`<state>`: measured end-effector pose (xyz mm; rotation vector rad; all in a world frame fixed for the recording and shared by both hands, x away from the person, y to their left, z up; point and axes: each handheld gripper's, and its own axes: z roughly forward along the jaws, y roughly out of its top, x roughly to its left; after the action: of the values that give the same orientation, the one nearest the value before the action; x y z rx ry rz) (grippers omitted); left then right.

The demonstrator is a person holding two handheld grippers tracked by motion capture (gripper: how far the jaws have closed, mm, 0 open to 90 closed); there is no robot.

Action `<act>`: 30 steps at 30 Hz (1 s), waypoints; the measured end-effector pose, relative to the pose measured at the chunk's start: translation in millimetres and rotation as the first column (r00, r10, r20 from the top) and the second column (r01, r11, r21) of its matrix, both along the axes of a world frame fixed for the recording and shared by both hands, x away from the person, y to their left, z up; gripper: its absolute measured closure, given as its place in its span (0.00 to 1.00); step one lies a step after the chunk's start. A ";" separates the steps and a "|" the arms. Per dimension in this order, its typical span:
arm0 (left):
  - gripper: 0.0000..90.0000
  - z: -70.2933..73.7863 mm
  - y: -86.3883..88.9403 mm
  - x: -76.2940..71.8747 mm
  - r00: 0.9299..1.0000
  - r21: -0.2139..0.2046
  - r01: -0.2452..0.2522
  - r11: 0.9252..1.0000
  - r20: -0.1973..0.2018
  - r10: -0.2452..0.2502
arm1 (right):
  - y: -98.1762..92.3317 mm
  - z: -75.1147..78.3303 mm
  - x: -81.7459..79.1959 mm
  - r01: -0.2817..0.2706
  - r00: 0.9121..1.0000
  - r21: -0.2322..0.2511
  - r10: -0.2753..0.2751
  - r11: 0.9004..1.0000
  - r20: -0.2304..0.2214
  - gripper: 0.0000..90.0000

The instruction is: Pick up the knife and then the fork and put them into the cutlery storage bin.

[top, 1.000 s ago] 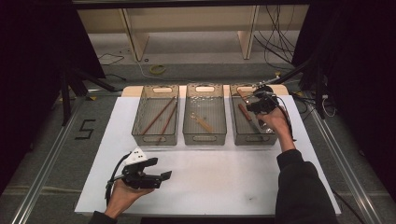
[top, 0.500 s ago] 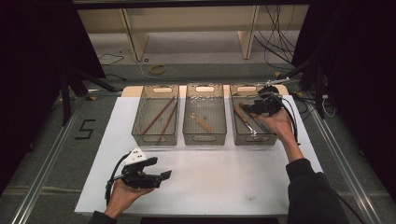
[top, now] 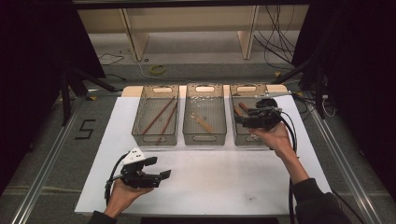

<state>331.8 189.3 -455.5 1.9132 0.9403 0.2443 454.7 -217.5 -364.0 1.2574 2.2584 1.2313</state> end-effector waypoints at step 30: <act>0.23 0.9 2.5 -0.2 1.000 -0.036 0.008 0.999 0.006 -0.007 | -6.0 -48.4 -104.6 -0.108 0.992 0.112 0.100 0.988 0.082 0.28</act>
<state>331.6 191.8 -454.6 1.8817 0.9275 0.2271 350.1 -223.4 -412.4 1.1231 2.2520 1.4418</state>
